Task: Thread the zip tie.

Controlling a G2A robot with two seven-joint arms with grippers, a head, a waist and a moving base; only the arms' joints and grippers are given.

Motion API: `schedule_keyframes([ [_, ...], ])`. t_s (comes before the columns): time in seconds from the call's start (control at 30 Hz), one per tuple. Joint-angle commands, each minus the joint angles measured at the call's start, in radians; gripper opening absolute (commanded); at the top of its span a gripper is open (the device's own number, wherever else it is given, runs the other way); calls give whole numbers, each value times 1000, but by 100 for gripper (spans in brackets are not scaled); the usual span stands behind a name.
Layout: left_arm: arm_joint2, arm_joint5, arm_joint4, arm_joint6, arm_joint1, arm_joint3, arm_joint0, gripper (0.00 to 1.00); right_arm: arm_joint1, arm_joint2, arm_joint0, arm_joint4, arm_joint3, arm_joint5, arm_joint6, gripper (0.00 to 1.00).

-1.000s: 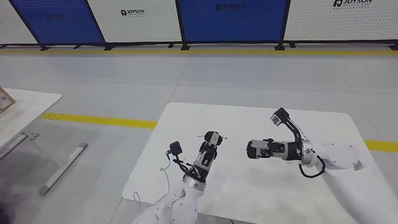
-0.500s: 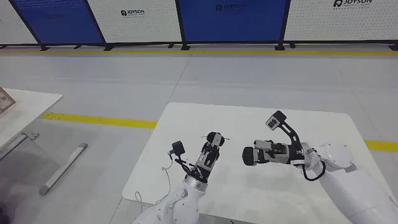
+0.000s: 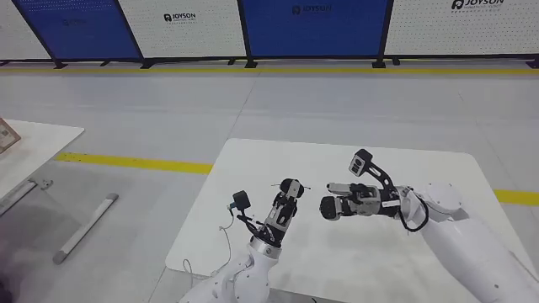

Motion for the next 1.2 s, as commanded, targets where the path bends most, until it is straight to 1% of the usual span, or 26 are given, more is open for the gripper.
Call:
schedule_keyframes([
  [0.0, 0, 0, 0, 0, 0, 0, 0, 0, -11, -10, 10, 3, 21, -2, 3, 40],
  [0.03, 0, 0, 0, 0, 0, 0, 0, 0, -16, -13, 14, 4, 31, -3, 6, 40],
  [0.1, 0, 0, 0, 0, 0, 0, 0, 0, -26, -21, 23, 4, 51, -2, 16, 44],
  [0.17, 0, 0, 0, 0, 0, 0, 0, 0, -33, -26, 30, -2, 67, 0, 13, 40],
  [0.23, 0, 0, 0, 0, 0, 0, 0, 0, -42, -29, 36, -1, 84, 2, 12, 40],
  [0.3, 0, 0, 0, 0, 0, 0, 0, 0, -48, -31, 42, -7, 101, 7, 4, 36],
  [0.37, 0, 0, 0, 0, 0, 0, 0, 0, -56, -32, 46, -5, 116, 7, 8, 36],
  [0.4, 0, 0, 0, 0, 0, 0, 0, 0, -59, -33, 48, -4, 123, 6, 9, 34],
  [0.83, 0, 0, 0, 0, 0, 0, 0, 0, -104, -37, 74, 8, 200, 23, 24, 29],
  [1.03, 0, 0, 0, 0, 0, 0, 0, 0, -120, -40, 89, -20, 225, 40, 0, 28],
  [1.17, 0, 0, 0, 0, 0, 0, 0, 0, -131, -41, 94, -29, 237, 43, 4, 25],
])
